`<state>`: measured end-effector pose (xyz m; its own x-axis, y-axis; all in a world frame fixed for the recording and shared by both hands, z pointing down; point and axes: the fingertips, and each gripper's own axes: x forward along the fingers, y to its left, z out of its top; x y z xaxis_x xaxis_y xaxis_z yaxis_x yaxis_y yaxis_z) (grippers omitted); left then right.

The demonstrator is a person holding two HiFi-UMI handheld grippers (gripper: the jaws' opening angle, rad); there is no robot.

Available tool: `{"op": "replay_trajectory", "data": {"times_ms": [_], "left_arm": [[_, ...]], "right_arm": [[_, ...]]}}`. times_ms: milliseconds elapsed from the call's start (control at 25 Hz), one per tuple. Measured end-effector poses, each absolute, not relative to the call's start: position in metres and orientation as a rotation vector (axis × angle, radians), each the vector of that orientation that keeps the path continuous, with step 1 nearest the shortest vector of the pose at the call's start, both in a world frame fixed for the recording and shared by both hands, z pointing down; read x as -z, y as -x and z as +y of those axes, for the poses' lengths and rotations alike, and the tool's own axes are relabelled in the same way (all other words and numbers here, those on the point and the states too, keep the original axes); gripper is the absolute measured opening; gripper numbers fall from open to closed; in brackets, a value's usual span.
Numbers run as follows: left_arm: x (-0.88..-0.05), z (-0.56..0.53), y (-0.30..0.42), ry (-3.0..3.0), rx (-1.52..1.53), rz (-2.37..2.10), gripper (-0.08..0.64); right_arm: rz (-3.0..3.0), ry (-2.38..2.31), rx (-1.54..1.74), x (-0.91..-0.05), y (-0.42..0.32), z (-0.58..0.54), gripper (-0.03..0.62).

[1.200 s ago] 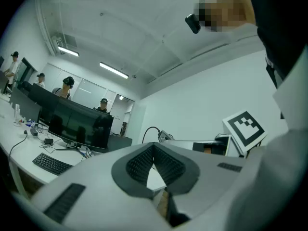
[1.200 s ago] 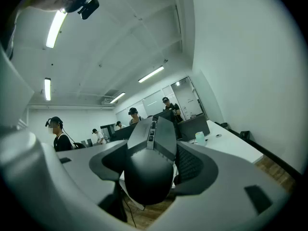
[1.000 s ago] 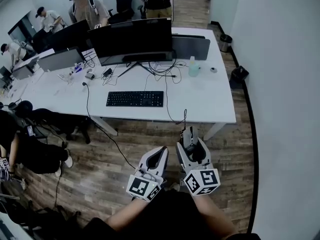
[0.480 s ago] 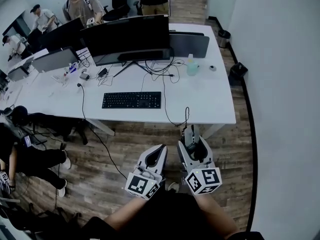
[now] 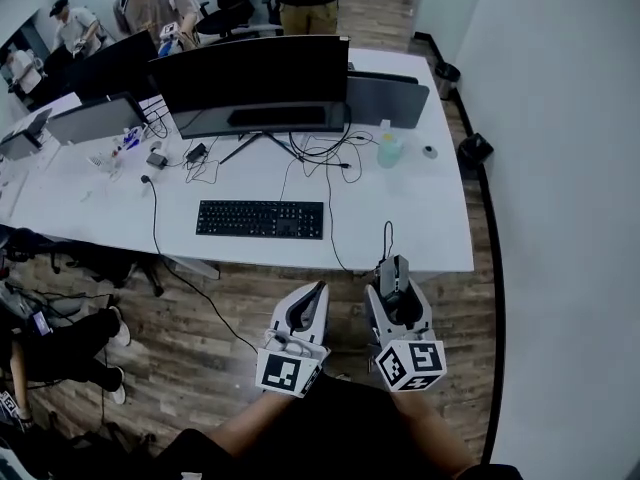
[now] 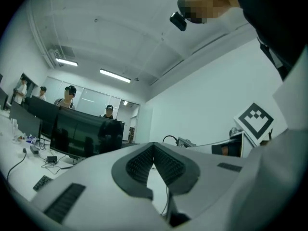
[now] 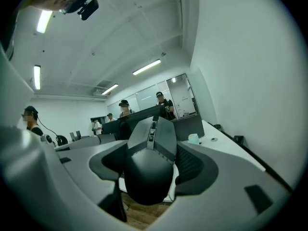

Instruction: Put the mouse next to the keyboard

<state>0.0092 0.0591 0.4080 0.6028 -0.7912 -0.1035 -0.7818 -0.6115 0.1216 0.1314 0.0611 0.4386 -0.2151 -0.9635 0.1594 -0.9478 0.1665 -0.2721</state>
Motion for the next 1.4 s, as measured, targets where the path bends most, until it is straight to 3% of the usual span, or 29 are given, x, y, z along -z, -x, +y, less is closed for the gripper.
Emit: {"op": "replay_trajectory", "data": {"times_ms": [680, 1400], "left_arm": [[-0.444, -0.073, 0.045, -2.662, 0.175, -1.339, 0.003], [-0.488, -0.132, -0.003, -2.628, 0.101, -1.299, 0.003]], "right_arm": [[2.366, 2.135, 0.509, -0.473, -0.094, -0.053, 0.31], [2.471, 2.202, 0.707, -0.584, -0.118, -0.136, 0.31]]}}
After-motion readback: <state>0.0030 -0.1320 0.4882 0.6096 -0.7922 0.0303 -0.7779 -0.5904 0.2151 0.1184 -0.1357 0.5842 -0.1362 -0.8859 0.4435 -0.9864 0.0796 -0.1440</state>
